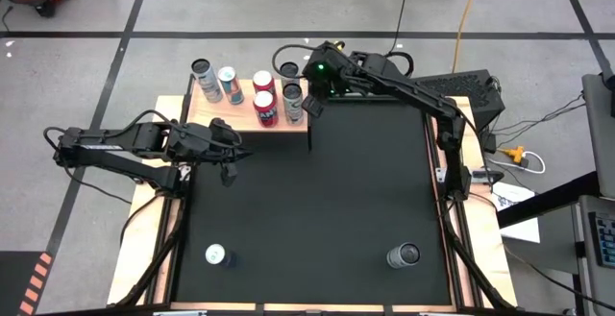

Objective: Place canned beverage on shelf
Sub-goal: Put the white-yellow soda can aligned with the other white-yellow soda can on the shelf

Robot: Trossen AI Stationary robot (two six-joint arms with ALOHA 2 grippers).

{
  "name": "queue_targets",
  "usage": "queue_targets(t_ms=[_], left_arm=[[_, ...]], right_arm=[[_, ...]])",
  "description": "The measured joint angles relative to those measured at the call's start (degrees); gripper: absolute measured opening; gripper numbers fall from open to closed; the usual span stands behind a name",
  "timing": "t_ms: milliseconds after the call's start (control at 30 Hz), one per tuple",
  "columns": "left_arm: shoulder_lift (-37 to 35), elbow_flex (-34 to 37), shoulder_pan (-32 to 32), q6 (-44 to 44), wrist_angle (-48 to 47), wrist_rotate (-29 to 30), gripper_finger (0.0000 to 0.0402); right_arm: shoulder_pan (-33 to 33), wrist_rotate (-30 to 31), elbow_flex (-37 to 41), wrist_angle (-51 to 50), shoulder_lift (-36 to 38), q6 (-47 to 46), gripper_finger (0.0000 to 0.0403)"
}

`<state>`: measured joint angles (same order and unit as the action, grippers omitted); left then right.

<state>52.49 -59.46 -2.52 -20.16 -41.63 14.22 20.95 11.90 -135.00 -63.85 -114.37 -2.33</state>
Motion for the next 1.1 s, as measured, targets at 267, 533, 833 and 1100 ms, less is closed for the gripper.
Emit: queue_targets(t_ms=[267, 533, 833, 1100], left_arm=[[0.0, 0.0, 0.02, 0.02, 0.03, 0.02, 0.0001], [0.0, 0.0, 0.02, 0.06, 0.04, 0.08, 0.0001], [0.0, 0.0, 0.0, 0.05, 0.02, 0.26, 0.0001], [0.0, 0.0, 0.02, 0.04, 0.02, 0.24, 0.0001]], right_arm=[[0.87, -0.13, 0.0, 5.22, -2.2, 0.94, 0.001], [1.77, -0.36, 0.02, 5.29, -3.63, 1.64, 0.0002], [1.82, -3.22, 0.02, 5.38, -3.67, 1.26, 0.0001], [1.55, -4.46, 0.02, 3.51, -3.65, -0.17, 0.0]])
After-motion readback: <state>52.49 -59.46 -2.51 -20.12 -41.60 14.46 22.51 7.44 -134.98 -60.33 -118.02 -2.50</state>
